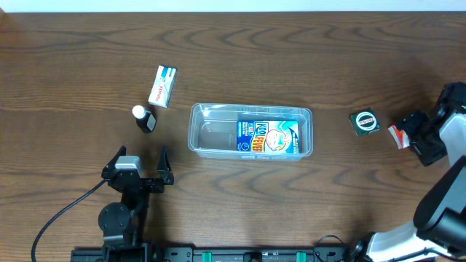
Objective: Pack container
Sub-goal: 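Move the right gripper to the red-and-white box and grasp it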
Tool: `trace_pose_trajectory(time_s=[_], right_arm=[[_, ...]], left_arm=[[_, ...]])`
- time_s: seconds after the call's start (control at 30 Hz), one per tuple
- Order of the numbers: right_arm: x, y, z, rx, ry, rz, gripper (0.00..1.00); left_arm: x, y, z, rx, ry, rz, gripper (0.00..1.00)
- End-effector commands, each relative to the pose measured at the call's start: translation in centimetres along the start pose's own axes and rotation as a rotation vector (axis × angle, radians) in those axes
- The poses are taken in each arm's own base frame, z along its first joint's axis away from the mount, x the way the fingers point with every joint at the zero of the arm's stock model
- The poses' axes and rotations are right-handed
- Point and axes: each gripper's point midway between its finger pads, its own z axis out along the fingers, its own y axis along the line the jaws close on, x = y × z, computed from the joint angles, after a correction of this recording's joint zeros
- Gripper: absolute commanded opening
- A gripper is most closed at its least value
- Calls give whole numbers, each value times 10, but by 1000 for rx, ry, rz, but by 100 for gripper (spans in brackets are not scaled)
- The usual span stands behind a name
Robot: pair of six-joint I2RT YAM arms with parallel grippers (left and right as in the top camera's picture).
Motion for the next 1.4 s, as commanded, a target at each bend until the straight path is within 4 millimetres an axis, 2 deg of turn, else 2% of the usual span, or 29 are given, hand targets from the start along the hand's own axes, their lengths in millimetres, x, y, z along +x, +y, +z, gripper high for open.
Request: trace_pose_trajectory(time_s=[0.0, 0.27, 0.43, 0.93, 1.03, 1.3, 1.37], right_arm=[[-6, -3, 5, -1, -5, 12, 85], [-26, 18, 4, -101, -79, -20, 87], [-31, 21, 5, -113, -100, -18, 90], [-23, 15, 36, -69, -41, -14, 93], [-25, 15, 39, -70, -45, -12, 89], [-15, 10, 47, -49, -3, -25, 63], [-13, 11, 46, -55, 5, -36, 61]], left_arm=[[15, 0, 1, 8, 45, -7, 98], [15, 0, 1, 8, 46, -8, 98], [15, 0, 1, 8, 45, -7, 98], [15, 0, 1, 8, 45, -8, 98], [15, 0, 1, 8, 45, -7, 98], [15, 0, 1, 8, 45, -8, 98], [15, 0, 1, 8, 45, -7, 98]])
